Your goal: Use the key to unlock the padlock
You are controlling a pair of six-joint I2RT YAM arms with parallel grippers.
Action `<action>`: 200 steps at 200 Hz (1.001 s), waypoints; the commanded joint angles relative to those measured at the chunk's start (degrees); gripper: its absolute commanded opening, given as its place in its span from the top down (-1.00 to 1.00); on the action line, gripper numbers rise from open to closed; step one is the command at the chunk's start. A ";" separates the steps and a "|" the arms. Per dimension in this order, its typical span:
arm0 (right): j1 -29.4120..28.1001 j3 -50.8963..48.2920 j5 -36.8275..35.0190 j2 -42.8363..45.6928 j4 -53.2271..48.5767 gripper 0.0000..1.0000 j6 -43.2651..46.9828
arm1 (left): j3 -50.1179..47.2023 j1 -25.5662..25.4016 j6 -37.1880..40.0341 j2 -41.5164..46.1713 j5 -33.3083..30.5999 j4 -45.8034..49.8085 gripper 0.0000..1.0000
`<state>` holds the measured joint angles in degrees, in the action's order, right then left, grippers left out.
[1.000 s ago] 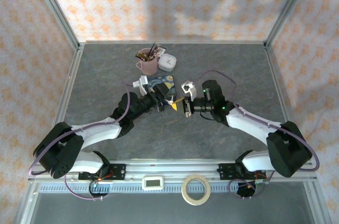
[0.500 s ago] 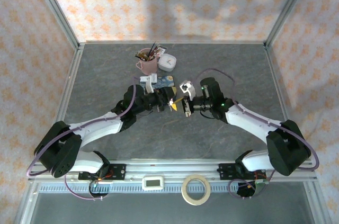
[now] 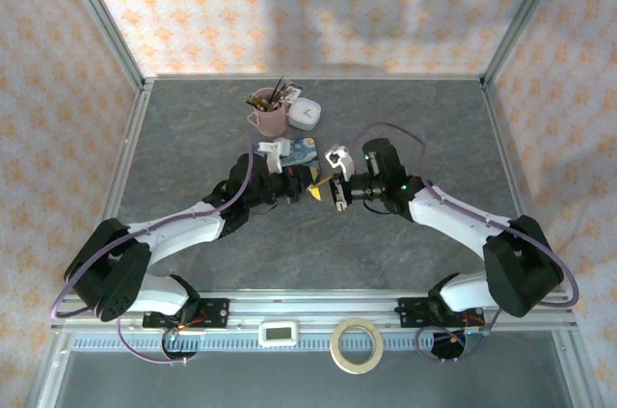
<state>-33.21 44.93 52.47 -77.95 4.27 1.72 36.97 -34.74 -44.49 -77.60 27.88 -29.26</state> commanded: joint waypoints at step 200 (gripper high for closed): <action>0.40 -12.74 -9.25 5.76 41.61 -0.11 -27.03 | 1.40 -3.71 2.74 4.49 -10.22 -6.48 1.00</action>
<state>-32.93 32.12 43.81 -73.73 43.53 -27.07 35.68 -37.45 -45.58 -73.32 18.55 -38.81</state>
